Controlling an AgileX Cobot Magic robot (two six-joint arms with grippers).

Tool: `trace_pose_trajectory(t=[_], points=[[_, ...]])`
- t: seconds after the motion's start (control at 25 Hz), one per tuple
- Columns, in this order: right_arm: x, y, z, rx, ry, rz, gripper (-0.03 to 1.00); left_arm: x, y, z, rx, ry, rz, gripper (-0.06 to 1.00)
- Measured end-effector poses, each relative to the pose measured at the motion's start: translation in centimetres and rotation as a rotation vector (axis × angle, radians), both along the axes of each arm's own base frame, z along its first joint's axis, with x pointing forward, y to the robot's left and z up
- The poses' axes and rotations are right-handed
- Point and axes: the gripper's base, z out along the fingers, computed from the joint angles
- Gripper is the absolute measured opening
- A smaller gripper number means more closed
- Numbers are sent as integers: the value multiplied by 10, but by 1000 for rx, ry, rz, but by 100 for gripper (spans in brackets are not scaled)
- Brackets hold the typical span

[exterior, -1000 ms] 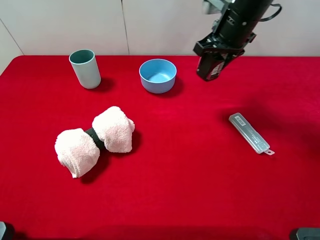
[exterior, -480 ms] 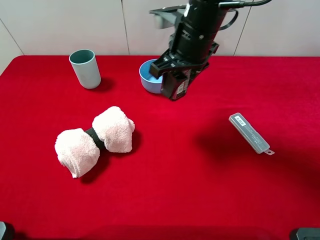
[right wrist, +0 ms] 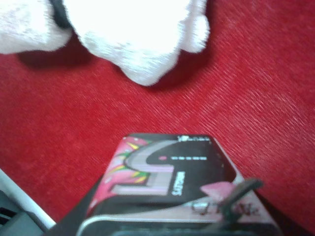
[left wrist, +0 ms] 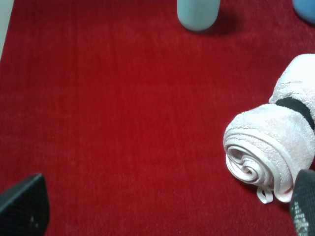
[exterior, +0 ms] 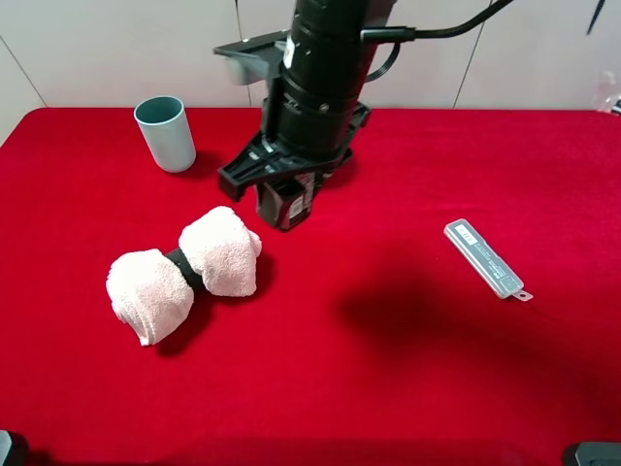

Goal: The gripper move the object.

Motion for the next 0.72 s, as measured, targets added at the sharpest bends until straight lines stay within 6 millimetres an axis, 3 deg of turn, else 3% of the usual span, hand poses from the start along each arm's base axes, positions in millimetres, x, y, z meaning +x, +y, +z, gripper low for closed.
trace_pose_trajectory(t=[0.52, 0.72], points=[[-42, 35, 0, 8, -106, 23, 33, 0, 0, 0, 0, 0, 0, 97], [-47, 35, -16, 23, -112, 10, 33, 0, 0, 0, 0, 0, 0, 97]])
